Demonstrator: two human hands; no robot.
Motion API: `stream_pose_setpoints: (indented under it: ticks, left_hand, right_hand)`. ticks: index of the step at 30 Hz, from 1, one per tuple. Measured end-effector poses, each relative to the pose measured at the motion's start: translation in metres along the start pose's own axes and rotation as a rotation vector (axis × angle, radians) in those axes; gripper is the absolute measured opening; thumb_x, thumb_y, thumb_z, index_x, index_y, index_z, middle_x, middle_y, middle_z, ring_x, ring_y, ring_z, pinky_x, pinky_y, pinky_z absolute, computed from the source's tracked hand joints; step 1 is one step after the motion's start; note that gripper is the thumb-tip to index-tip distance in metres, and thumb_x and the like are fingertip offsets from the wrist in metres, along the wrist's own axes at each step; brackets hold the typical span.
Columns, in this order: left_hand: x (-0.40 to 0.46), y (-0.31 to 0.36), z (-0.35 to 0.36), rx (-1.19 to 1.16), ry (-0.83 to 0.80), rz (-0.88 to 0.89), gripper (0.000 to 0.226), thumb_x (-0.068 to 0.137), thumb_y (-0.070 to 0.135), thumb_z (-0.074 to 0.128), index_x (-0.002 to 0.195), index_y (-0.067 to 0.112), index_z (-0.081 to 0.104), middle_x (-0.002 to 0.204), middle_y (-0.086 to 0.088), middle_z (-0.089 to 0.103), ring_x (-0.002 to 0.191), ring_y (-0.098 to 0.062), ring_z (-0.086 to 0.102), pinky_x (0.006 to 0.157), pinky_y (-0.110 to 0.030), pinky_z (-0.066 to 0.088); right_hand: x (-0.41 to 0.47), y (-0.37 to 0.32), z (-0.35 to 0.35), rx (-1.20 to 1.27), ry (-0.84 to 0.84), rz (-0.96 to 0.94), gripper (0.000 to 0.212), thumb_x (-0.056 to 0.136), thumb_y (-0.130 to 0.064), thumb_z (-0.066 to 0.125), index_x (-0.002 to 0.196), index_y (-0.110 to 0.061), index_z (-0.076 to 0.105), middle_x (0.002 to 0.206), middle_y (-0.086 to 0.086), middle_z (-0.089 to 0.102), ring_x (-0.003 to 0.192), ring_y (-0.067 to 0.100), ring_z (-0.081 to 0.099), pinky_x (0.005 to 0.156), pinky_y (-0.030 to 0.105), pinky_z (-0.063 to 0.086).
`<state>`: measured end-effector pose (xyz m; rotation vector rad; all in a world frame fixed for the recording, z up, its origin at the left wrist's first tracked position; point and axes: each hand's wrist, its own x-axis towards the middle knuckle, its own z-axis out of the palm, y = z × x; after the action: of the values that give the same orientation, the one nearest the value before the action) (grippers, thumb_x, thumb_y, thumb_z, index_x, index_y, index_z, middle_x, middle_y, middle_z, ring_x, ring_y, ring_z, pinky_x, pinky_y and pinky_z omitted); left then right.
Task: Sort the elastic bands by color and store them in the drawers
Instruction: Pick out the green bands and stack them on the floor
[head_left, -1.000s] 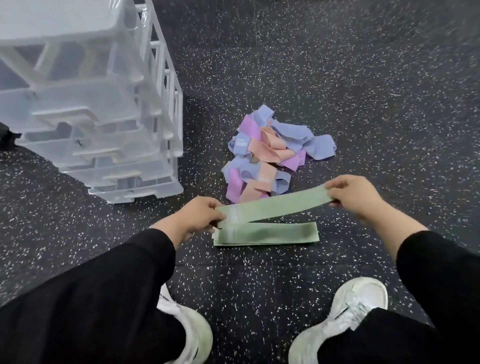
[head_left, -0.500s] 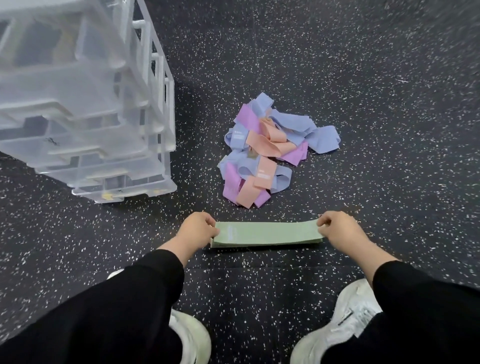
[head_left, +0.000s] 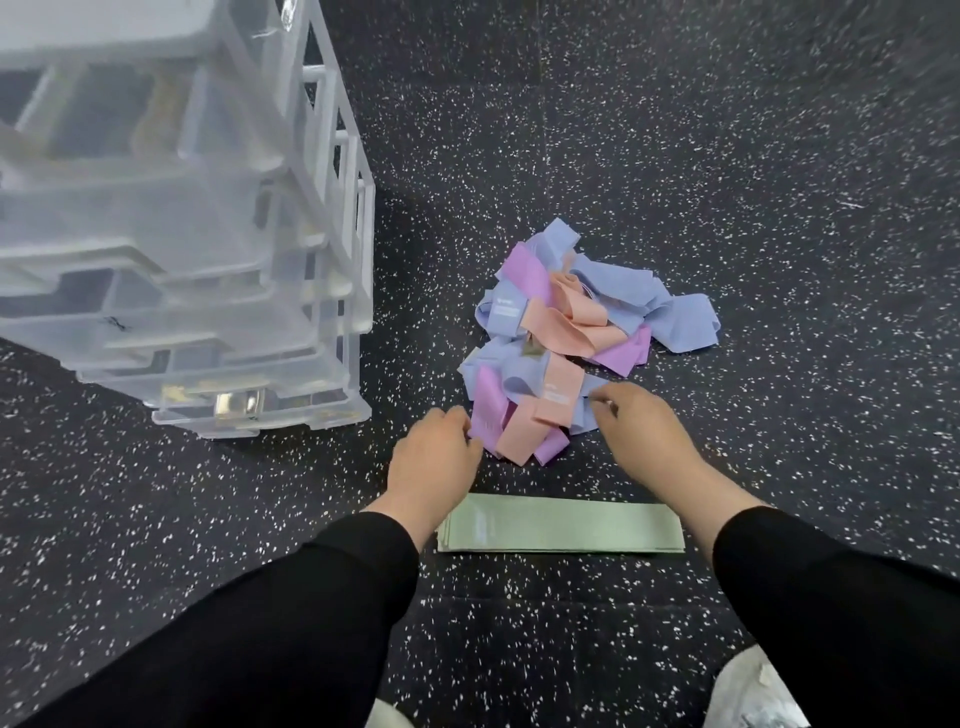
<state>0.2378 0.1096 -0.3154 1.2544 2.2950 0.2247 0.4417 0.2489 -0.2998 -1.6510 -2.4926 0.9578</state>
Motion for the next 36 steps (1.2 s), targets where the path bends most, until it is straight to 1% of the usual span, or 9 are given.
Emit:
stream_pose_setpoints:
  ticks: [4, 11, 13, 17, 21, 23, 26, 30, 36]
  left_hand:
    - [0.025, 0.001, -0.005, 0.046, -0.028, 0.047, 0.026, 0.101, 0.035, 0.048, 0.113, 0.015, 0.059, 0.109, -0.005, 0.057, 0.097, -0.028, 0.059, 0.086, -0.045, 0.052]
    - [0.073, -0.011, -0.005, 0.095, -0.089, 0.123, 0.039, 0.101, 0.037, 0.05, 0.135, 0.018, 0.051, 0.129, -0.006, 0.056, 0.116, -0.028, 0.056, 0.094, -0.046, 0.05]
    - [0.088, -0.013, -0.001, 0.052, -0.091, 0.14, 0.041, 0.103, 0.035, 0.047, 0.14, 0.017, 0.05, 0.134, -0.008, 0.055, 0.121, -0.03, 0.055, 0.097, -0.049, 0.049]
    - [0.125, -0.01, 0.004, -0.105, -0.103, 0.078, 0.04, 0.107, 0.027, 0.036, 0.144, 0.015, 0.048, 0.137, -0.012, 0.058, 0.126, -0.032, 0.055, 0.104, -0.047, 0.046]
    - [0.147, 0.002, 0.006, -0.056, -0.154, 0.2, 0.044, 0.106, 0.027, 0.037, 0.15, 0.024, 0.043, 0.151, -0.004, 0.046, 0.133, -0.03, 0.047, 0.108, -0.052, 0.042]
    - [0.149, 0.01, 0.009, 0.036, -0.214, 0.248, 0.041, 0.106, 0.033, 0.037, 0.144, 0.028, 0.049, 0.149, -0.001, 0.045, 0.13, -0.03, 0.047, 0.105, -0.053, 0.043]
    - [0.143, 0.016, 0.015, 0.15, -0.262, 0.211, 0.039, 0.105, 0.041, 0.037, 0.135, 0.026, 0.057, 0.136, -0.003, 0.049, 0.123, -0.029, 0.049, 0.101, -0.049, 0.043]
    - [0.132, 0.015, 0.017, 0.208, -0.174, 0.189, 0.036, 0.105, 0.036, 0.04, 0.123, 0.016, 0.064, 0.124, -0.005, 0.053, 0.113, -0.028, 0.052, 0.095, -0.046, 0.043]
    - [0.118, 0.001, 0.02, 0.117, -0.059, 0.12, 0.036, 0.104, 0.032, 0.043, 0.099, 0.008, 0.07, 0.113, -0.005, 0.056, 0.1, -0.028, 0.058, 0.087, -0.043, 0.049]
  right_hand:
    - [0.042, -0.025, 0.005, -0.07, -0.076, -0.093, 0.037, 0.105, -0.021, 0.044, 0.139, -0.015, 0.056, 0.139, 0.009, 0.06, 0.122, 0.028, 0.058, 0.096, 0.033, 0.043]
    - [0.113, -0.037, 0.034, -0.267, -0.208, -0.208, 0.041, 0.101, -0.009, 0.048, 0.141, -0.015, 0.053, 0.134, 0.01, 0.061, 0.119, 0.029, 0.058, 0.096, 0.032, 0.045]
    - [0.129, -0.039, 0.041, -0.371, -0.247, -0.218, 0.037, 0.098, -0.006, 0.052, 0.134, -0.014, 0.057, 0.128, 0.009, 0.062, 0.115, 0.028, 0.06, 0.091, 0.03, 0.045]
    - [0.153, -0.037, 0.054, -0.442, -0.079, -0.228, 0.009, 0.091, -0.005, 0.055, 0.089, -0.011, 0.06, 0.096, 0.008, 0.056, 0.086, 0.027, 0.063, 0.063, 0.029, 0.044]
    - [0.151, -0.034, 0.053, -0.314, -0.153, -0.184, 0.006, 0.09, -0.012, 0.057, 0.095, -0.015, 0.056, 0.09, 0.006, 0.056, 0.083, 0.03, 0.061, 0.069, 0.032, 0.047]
    - [0.149, -0.03, 0.052, -0.272, -0.162, -0.17, 0.022, 0.088, -0.012, 0.059, 0.109, -0.015, 0.052, 0.094, 0.005, 0.053, 0.082, 0.028, 0.056, 0.068, 0.032, 0.043]
    - [0.149, -0.023, 0.056, -0.214, -0.126, -0.09, 0.031, 0.082, -0.012, 0.067, 0.103, -0.017, 0.044, 0.084, 0.002, 0.055, 0.078, 0.027, 0.061, 0.067, 0.036, 0.051]
    - [0.145, -0.014, 0.058, -0.382, -0.148, -0.036, 0.012, 0.091, -0.023, 0.064, 0.102, -0.022, 0.065, 0.099, -0.002, 0.067, 0.099, 0.024, 0.062, 0.077, 0.031, 0.045]
    - [0.139, -0.009, 0.067, -0.492, -0.055, -0.059, 0.012, 0.092, -0.021, 0.059, 0.099, -0.022, 0.068, 0.103, 0.0, 0.07, 0.1, 0.026, 0.064, 0.073, 0.031, 0.04]
